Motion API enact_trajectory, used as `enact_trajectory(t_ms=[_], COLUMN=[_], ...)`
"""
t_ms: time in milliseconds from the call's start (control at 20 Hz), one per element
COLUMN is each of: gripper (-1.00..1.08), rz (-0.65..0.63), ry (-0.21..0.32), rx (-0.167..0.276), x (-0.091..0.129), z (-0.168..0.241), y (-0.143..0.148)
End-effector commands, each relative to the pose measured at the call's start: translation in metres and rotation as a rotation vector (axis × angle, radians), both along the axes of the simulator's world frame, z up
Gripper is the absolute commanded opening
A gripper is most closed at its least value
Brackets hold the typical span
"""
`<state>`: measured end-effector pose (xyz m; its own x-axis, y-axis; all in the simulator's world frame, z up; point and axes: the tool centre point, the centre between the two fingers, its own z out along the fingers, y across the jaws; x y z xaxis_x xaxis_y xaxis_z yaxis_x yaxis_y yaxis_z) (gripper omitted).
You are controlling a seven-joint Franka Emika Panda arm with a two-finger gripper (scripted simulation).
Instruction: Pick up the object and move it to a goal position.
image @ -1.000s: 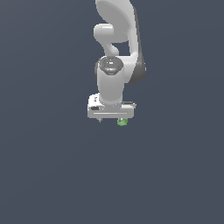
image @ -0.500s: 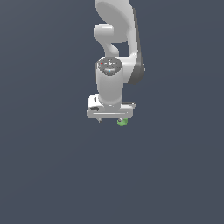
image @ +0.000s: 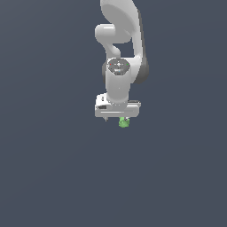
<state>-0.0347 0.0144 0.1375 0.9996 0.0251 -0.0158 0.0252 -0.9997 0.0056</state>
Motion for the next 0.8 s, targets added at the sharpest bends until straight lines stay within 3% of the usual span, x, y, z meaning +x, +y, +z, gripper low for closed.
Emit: enact_trajectory(t_ms=[0,400,750], gripper=[1.00,1.00,1.00], rz=[0.003,0.013,0.016], ry=[-0.003,-0.012,-0.015], rx=[0.001,0.005,0.006], x=[-0.012,-0.052,-0.070], z=[-0.006,-0.024,-0.030], y=[0.009,0.036,0.045])
